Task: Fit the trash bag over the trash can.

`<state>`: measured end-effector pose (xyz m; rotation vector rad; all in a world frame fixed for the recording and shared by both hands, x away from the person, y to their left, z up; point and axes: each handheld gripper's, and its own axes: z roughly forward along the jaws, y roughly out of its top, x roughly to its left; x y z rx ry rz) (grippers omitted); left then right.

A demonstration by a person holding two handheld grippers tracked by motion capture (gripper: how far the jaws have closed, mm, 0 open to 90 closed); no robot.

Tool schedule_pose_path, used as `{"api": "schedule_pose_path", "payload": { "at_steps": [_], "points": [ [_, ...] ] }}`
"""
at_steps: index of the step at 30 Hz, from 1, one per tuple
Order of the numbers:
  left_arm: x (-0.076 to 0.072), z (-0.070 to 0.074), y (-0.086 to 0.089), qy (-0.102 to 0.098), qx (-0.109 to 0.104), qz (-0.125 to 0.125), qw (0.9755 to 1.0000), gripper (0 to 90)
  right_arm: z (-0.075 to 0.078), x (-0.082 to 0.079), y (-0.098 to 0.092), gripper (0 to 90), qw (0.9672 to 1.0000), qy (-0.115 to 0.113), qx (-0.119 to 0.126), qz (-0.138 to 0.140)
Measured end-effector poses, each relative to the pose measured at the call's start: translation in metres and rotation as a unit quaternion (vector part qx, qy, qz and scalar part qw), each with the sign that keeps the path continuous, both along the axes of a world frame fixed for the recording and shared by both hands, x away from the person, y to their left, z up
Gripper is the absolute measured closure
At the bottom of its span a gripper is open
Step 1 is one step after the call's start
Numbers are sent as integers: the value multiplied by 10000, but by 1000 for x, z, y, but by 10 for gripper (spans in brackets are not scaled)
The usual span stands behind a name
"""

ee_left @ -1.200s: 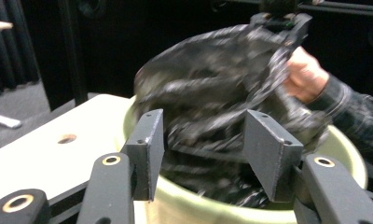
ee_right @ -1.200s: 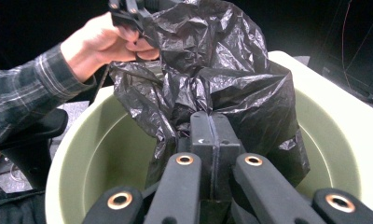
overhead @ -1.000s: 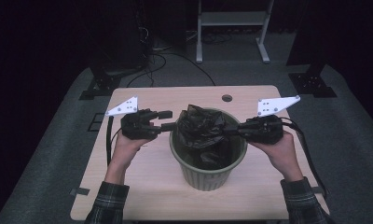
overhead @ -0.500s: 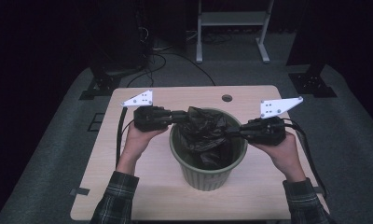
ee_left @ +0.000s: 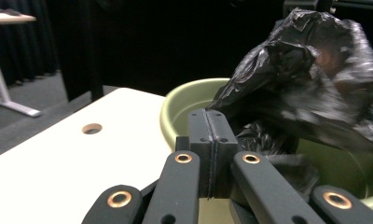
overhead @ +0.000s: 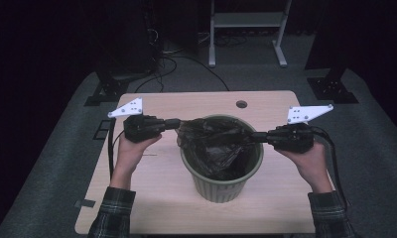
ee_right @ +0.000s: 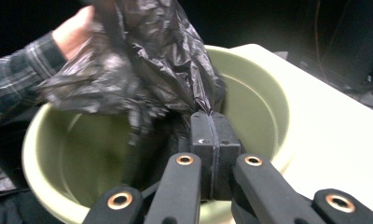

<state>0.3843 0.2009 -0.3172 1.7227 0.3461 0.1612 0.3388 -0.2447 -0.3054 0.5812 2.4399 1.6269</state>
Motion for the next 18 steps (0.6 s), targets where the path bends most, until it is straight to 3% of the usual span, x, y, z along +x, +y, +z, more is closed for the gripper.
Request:
{"api": "schedule_pose_path", "payload": {
  "at_steps": [4, 8, 12, 18],
  "points": [
    [0, -2, 16, 20, -128, 231, 9996, 898, -2, 1, -1, 900, 9999, 32, -68, -75],
    [-2, -5, 22, -3, -49, 323, 9995, 898, -4, 2, -2, 900, 9999, 30, -83, -108],
    [-3, -10, 26, 42, -66, 353, 9993, 898, -6, 1, -5, 900, 9994, 33, -231, -261],
    [-4, -16, 31, 115, -172, 281, 9994, 898, -6, 1, -18, 900, 9991, 34, -149, -391]
  ]
}}
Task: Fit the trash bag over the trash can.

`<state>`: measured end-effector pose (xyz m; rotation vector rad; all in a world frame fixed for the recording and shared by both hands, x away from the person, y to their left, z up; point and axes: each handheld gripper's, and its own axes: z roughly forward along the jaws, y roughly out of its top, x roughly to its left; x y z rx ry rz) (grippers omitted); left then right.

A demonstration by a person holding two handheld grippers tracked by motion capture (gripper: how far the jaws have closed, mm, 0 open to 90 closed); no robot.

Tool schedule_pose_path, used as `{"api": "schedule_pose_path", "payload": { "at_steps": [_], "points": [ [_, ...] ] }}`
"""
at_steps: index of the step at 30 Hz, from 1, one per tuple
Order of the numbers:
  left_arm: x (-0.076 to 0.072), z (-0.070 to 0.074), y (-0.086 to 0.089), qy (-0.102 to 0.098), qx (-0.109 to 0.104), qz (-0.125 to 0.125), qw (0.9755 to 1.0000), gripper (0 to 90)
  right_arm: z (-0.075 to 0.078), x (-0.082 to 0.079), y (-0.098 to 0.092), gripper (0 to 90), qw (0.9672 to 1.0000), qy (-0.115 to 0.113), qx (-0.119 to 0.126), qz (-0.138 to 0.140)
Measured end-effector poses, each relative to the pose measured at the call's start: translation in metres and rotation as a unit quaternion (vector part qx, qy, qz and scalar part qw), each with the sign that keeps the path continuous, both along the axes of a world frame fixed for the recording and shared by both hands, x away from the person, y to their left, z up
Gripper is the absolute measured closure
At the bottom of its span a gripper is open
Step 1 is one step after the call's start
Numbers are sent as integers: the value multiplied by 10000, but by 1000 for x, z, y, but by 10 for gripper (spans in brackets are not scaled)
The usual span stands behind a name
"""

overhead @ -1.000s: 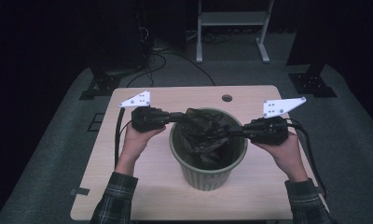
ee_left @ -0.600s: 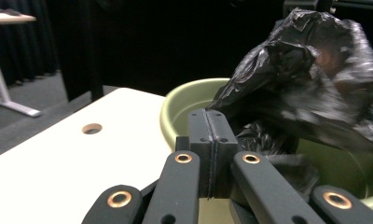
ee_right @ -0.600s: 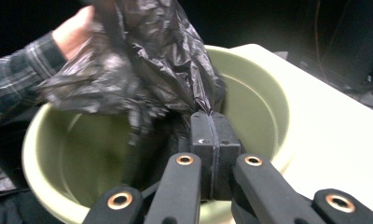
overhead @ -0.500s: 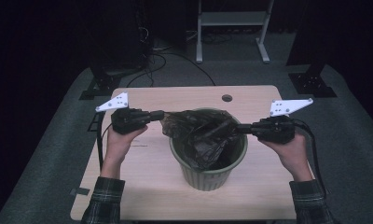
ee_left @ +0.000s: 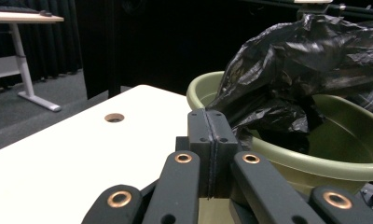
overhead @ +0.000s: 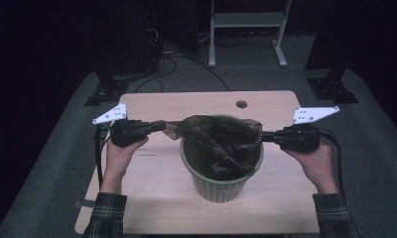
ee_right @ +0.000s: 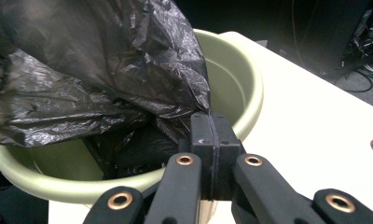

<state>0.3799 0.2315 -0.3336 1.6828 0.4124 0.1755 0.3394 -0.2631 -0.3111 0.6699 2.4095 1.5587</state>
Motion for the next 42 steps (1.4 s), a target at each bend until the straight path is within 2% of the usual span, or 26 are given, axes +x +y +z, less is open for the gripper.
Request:
{"api": "schedule_pose_path", "payload": {
  "at_steps": [5, 9, 13, 17, 27, 35, 42],
  "points": [
    [-4, -2, -3, 27, -106, -162, 9998, 897, 1, -1, -8, 900, 10000, -19, 31, -81],
    [-6, -3, -8, 1, -138, -251, 9996, 897, 2, 0, -15, 754, 9997, 40, 132, -192],
    [-7, -1, -10, -44, -138, -299, 9994, 897, 13, -2, -21, 691, 9990, -69, 352, -261],
    [-8, 2, -14, -81, -116, -353, 9993, 897, 30, -4, -19, 644, 9984, -250, 421, -267],
    [-8, 4, -23, -110, -112, -476, 9987, 897, 63, -3, 6, 620, 9975, -490, 503, 30],
    [-7, 5, -30, -115, -99, -629, 9979, 897, 78, 6, 21, 606, 9964, -592, 602, 103],
    [-7, 6, -33, -133, -100, -664, 9977, 896, 79, 18, 36, 583, 9977, -456, 465, 167]
  ]
}}
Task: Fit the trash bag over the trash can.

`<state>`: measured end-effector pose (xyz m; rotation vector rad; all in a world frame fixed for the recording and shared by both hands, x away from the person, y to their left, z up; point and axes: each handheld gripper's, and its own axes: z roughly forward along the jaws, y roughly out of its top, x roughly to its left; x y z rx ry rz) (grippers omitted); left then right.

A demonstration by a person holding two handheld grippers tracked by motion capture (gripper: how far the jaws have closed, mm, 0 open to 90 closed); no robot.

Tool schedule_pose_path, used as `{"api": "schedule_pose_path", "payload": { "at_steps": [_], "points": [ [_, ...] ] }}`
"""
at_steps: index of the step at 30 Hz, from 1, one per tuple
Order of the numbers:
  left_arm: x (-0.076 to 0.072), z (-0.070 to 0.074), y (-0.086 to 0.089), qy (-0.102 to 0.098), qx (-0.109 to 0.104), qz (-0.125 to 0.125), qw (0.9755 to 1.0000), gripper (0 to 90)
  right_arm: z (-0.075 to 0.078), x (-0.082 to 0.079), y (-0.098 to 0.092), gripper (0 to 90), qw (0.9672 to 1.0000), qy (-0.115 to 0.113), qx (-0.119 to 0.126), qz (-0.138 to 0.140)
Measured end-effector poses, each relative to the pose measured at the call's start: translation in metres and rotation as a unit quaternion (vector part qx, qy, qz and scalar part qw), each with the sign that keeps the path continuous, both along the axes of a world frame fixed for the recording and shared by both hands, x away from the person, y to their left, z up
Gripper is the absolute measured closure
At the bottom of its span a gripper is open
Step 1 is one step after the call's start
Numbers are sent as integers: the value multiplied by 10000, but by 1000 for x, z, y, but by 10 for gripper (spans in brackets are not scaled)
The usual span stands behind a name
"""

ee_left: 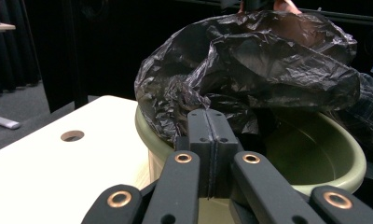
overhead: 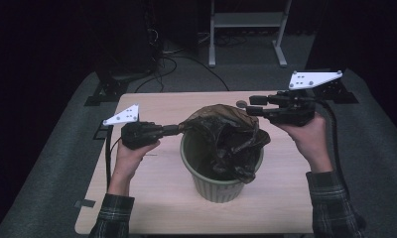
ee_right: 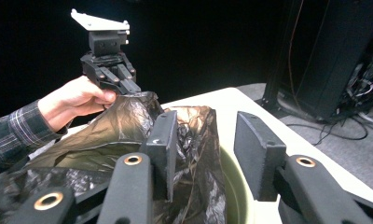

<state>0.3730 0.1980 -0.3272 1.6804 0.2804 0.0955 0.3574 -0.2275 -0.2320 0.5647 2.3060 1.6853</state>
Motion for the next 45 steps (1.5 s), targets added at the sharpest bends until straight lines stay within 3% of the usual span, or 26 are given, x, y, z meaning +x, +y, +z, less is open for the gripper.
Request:
{"api": "schedule_pose_path", "payload": {
  "at_steps": [4, 8, 11, 19, 28, 36, 38, 45],
  "points": [
    [0, 0, -1, -5, 11, -23, 10000, 896, -8, 8, 10, 617, 9997, 141, -186, 42],
    [0, -1, -1, 3, 20, -23, 10000, 897, -16, 11, 15, 809, 9984, 151, -536, -109],
    [0, 0, 0, -8, 36, -5, 10000, 897, -23, 13, 12, 899, 9972, 107, -674, -309],
    [1, -5, 7, -31, 111, 120, 9999, 897, -47, 25, -13, 900, 9940, 243, -683, -822],
    [5, -7, 17, -46, 146, 374, 9992, 897, -67, 27, -38, 900, 9887, 282, -682, -1305],
    [11, -12, 22, -9, 278, 543, 9981, 897, -80, 25, -47, 899, 9882, 401, -661, -1320],
    [10, -13, 20, -22, 314, 545, 9980, 897, -80, 24, -47, 772, 9875, 306, -627, -1415],
    [11, -15, 23, 24, 323, 589, 9977, 897, -58, 12, -61, 634, 9906, 111, -32, -1361]
  ]
}}
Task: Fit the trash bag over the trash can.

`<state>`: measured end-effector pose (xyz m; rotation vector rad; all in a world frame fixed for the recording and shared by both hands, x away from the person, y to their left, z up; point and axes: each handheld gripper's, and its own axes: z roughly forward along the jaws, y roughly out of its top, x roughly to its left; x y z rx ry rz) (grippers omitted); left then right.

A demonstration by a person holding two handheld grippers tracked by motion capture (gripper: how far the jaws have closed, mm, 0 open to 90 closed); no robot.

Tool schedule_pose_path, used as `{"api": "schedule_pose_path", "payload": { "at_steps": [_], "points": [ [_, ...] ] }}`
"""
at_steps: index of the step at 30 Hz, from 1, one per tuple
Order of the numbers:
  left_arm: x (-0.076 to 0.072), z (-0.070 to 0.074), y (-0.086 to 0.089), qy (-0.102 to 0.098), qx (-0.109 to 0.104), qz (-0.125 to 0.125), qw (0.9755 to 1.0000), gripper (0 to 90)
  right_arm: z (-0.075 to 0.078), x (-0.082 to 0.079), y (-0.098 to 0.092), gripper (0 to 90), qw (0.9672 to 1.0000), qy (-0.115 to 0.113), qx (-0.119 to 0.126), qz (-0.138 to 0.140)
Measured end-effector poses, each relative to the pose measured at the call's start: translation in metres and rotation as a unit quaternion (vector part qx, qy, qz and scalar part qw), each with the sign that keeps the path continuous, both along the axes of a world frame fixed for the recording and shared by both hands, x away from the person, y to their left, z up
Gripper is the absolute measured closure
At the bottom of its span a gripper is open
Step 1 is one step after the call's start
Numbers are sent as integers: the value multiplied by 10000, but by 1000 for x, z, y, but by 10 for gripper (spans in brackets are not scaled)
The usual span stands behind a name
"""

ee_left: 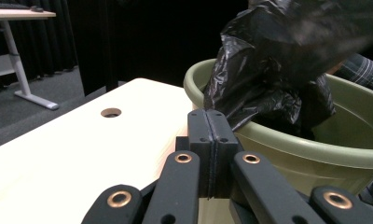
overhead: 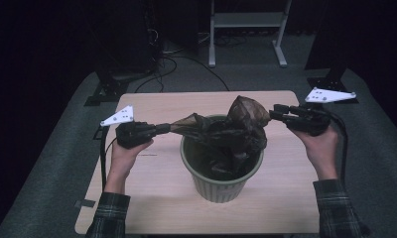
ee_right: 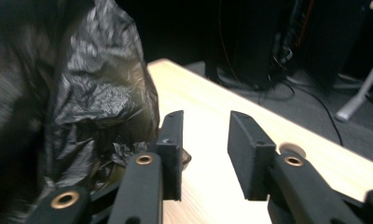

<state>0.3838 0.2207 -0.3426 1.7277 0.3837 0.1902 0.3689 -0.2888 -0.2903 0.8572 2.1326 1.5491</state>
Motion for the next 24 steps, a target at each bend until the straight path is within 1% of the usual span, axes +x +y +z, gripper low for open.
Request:
{"api": "schedule_pose_path", "payload": {
  "at_steps": [2, 3, 5, 8, 10, 13, 14, 17, 18, 19, 20, 21, 22, 23, 24],
  "points": [
    [0, 0, 0, 2, -6, -4, 10000, 897, 8, -5, -1, 589, 9999, -115, 109, 53],
    [-1, 0, -1, 1, -6, -16, 10000, 897, 13, -8, 0, 571, 9995, -154, 208, 154],
    [-1, -1, -2, 8, 11, -34, 10000, 896, 20, -13, 4, 534, 9988, -227, 308, 300],
    [-2, -1, -3, 3, 5, -55, 10000, 897, 28, -23, 16, 507, 9972, -342, 346, 574],
    [-3, -1, -4, 4, -1, -67, 10000, 896, 32, -31, 26, 499, 9957, -413, 340, 751],
    [-3, -1, -4, 14, 5, -83, 10000, 897, 34, -42, 40, 487, 9938, -477, 260, 975],
    [-3, 0, -3, 7, 7, -78, 10000, 897, 33, -45, 45, 481, 9930, -470, 221, 1057],
    [-4, 0, -3, -4, -16, -84, 10000, 897, 27, -48, 58, 452, 9913, -320, 138, 1270],
    [-5, 0, -3, -4, -26, -93, 10000, 897, 24, -48, 62, 449, 9911, -281, 84, 1302],
    [-5, 0, -4, -11, -32, -110, 9999, 897, 21, -47, 66, 466, 9910, -245, 18, 1315],
    [-5, 1, -4, -11, -37, -110, 9999, 897, 18, -46, 70, 558, 9906, -225, -59, 1349],
    [-6, 1, -4, -9, -41, -111, 9999, 897, 15, -46, 73, 691, 9902, -253, -180, 1363],
    [-6, 1, -4, -21, -29, -96, 9999, 897, 13, -46, 75, 765, 9902, -291, -245, 1345],
    [-7, 1, -3, -33, -18, -68, 10000, 897, 11, -45, 75, 851, 9900, -273, -261, 1358],
    [-7, 2, -2, -40, -10, -34, 10000, 897, 10, -45, 74, 895, 9901, -292, -248, 1351]
  ]
}}
